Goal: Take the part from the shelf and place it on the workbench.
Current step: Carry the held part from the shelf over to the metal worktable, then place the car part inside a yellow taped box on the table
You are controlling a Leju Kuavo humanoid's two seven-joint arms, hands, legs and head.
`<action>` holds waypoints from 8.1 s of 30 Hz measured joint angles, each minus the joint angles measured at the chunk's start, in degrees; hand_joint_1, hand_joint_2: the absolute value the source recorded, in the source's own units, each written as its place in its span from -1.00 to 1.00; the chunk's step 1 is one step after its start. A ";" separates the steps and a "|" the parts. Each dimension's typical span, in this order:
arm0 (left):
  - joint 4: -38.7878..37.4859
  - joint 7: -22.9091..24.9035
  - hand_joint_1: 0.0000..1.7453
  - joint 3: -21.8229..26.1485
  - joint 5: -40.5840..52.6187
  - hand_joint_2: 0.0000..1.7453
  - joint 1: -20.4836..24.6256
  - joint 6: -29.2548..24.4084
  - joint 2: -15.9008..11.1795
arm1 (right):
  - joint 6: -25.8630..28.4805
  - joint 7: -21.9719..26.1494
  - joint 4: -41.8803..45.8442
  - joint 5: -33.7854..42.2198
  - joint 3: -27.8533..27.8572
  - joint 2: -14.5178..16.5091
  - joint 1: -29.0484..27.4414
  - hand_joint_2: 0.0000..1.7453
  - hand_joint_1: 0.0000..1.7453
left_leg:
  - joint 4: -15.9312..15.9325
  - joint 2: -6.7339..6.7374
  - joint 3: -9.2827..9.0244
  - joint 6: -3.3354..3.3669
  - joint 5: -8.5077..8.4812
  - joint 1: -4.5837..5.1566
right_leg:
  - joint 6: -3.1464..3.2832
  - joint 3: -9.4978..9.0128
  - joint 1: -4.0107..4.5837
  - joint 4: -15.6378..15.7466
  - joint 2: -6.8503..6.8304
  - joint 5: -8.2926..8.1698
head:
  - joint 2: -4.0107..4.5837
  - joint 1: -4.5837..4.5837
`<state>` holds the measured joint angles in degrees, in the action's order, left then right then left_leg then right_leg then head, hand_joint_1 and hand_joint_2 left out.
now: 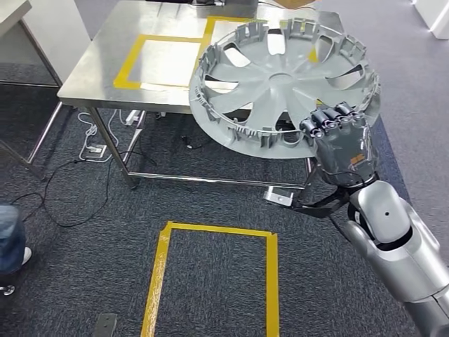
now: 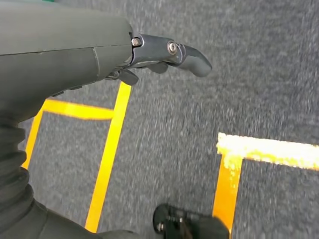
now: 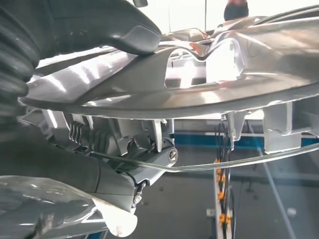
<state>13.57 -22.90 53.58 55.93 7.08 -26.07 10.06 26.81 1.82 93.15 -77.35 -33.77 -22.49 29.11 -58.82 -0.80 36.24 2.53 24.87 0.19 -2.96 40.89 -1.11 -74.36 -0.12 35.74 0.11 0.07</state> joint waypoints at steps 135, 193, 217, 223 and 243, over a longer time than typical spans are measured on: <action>-0.02 -3.04 -1.00 -1.54 0.02 1.00 -0.21 8.20 -0.65 | -1.52 -0.15 1.42 -2.08 3.16 -1.79 -3.53 1.00 1.00 | -0.79 -0.26 0.33 -1.47 0.82 0.38 | 1.60 -7.48 0.22 16.64 0.21 -7.91 | 0.00 0.83; -0.02 -5.58 -1.00 -6.72 1.81 1.00 0.97 16.40 0.10 | -21.30 1.42 -45.61 11.25 -1.08 11.64 7.86 -1.00 -1.00 | -0.03 0.01 -0.71 -1.28 0.99 -0.40 | -0.01 -5.11 -0.16 15.18 0.04 -8.85 | 0.00 0.99; -0.02 -4.89 -1.00 -6.73 -1.01 -1.00 -0.15 9.22 -0.60 | -26.41 9.61 -23.57 52.17 6.74 10.69 -3.16 -1.00 -1.00 | 0.67 0.24 -1.66 -0.44 1.29 -0.57 | 0.01 -1.44 0.06 5.85 0.32 -2.51 | 0.00 1.04; -0.02 -4.87 -1.00 -6.65 -1.47 -1.00 -0.42 8.86 -0.39 | -25.54 10.39 -17.05 59.97 9.92 10.70 -7.96 -1.00 -1.00 | 0.33 0.20 -1.84 -0.76 1.71 -0.45 | -0.07 -4.16 -0.01 11.59 0.09 -7.20 | 0.00 1.05; -0.02 -3.78 -1.00 -3.80 -4.29 -1.00 -1.91 6.53 -0.14 | -4.93 16.79 6.44 74.13 21.61 17.54 -27.07 -1.00 -1.00 | 0.68 0.34 -3.11 -1.62 2.48 -0.30 | 0.81 -7.73 0.21 16.71 0.04 -7.84 | 0.00 0.77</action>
<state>13.55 -26.68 49.78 51.64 5.17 -19.53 9.92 21.88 18.62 99.60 -3.21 -12.16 -4.95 2.05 -58.14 -0.47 33.13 0.91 27.34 -0.11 -2.15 33.16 -0.90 -57.65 -0.09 27.91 0.11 0.84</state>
